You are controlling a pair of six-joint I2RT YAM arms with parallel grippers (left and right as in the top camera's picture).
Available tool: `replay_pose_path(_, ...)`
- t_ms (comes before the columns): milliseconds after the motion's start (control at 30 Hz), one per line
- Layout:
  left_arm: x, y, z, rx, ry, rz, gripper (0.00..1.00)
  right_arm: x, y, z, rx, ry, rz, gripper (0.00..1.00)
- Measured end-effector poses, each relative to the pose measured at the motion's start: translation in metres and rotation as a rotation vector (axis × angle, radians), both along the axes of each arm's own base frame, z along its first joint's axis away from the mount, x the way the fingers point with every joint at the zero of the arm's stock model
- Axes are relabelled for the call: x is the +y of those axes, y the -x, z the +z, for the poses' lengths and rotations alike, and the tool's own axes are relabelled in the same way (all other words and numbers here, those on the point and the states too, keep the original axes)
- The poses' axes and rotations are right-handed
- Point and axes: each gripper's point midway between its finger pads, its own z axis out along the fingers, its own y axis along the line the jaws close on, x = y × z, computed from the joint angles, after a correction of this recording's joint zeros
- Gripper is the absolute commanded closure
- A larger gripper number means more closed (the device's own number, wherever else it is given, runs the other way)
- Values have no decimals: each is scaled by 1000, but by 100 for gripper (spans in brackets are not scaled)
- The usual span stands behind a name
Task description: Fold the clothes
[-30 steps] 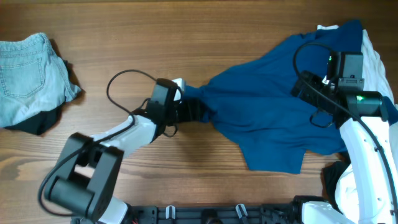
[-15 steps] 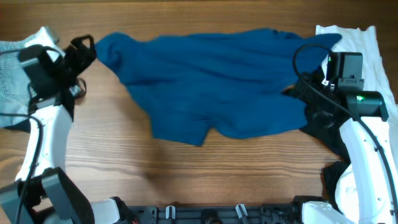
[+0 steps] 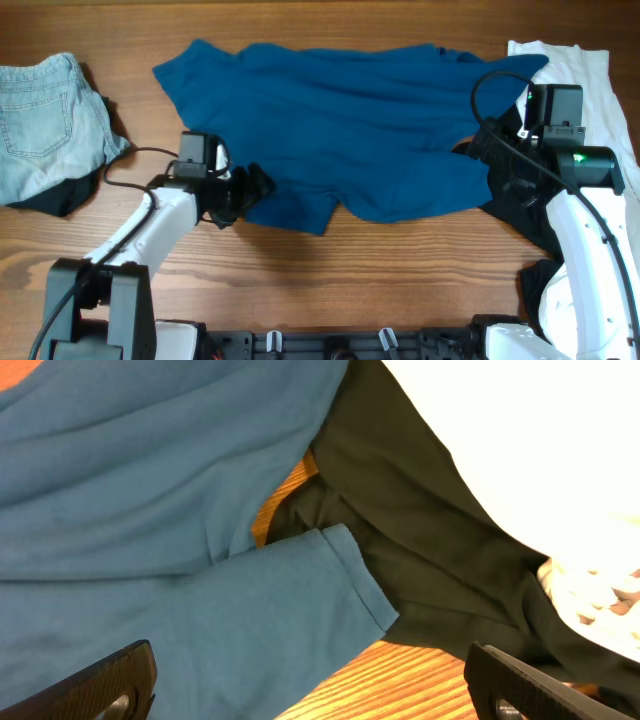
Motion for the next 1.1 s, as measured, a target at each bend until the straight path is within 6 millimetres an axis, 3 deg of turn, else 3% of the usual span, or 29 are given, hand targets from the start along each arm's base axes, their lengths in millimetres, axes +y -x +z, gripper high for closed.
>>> replay_pose_path(67,-10,1,-3,2,-28,21,73,0,0,0,0,-1,0,0)
replay_pose_path(100,-13,0,-3,-2,-32,25,89,0,0,0,0,0,0,0)
replay_pose_path(133,-17,-3,-2,-18,-35,22,96,0,0,0,0,0,0,0)
replay_pose_path(200,-25,-3,-2,-25,-39,17,96,0,0,0,2,0,0,0)
replay_pose_path(267,-18,1,-4,2,-54,37,96,0,1,0,4,0,0,0)
replay_pose_path(367,36,5,-5,61,-131,169,96,0,1,0,4,0,0,0)
replay_pose_path(400,61,-4,3,25,-162,227,96,0,0,0,2,0,0,0)
replay_pose_path(433,100,-23,23,-49,-203,321,96,0,0,0,-1,0,0,0)
replay_pose_path(467,138,-42,50,-138,-245,412,53,0,0,0,-1,0,0,0)
replay_pose_path(500,177,-60,85,-234,-271,502,0,0,0,0,-1,0,0,0)
replay_pose_path(533,209,-70,114,-309,-290,568,0,0,0,0,-1,0,0,0)
replay_pose_path(567,223,-69,128,-332,-279,600,0,0,0,0,-1,0,0,0)
replay_pose_path(633,203,-41,114,-185,-196,567,0,0,0,0,0,0,0,0)
replay_pose_path(733,144,13,80,107,-87,450,0,0,0,0,0,0,0,0)
replay_pose_path(867,82,56,50,281,-49,270,0,0,1,-1,5,0,0,0)
replay_pose_path(967,40,90,15,380,-46,192,1,0,2,-1,11,0,0,0)
replay_pose_path(1033,26,99,-1,395,-37,190,4,0,4,-2,17,-1,0,0)
replay_pose_path(1100,10,96,-15,354,-13,196,9,0,4,-2,21,-1,0,0)
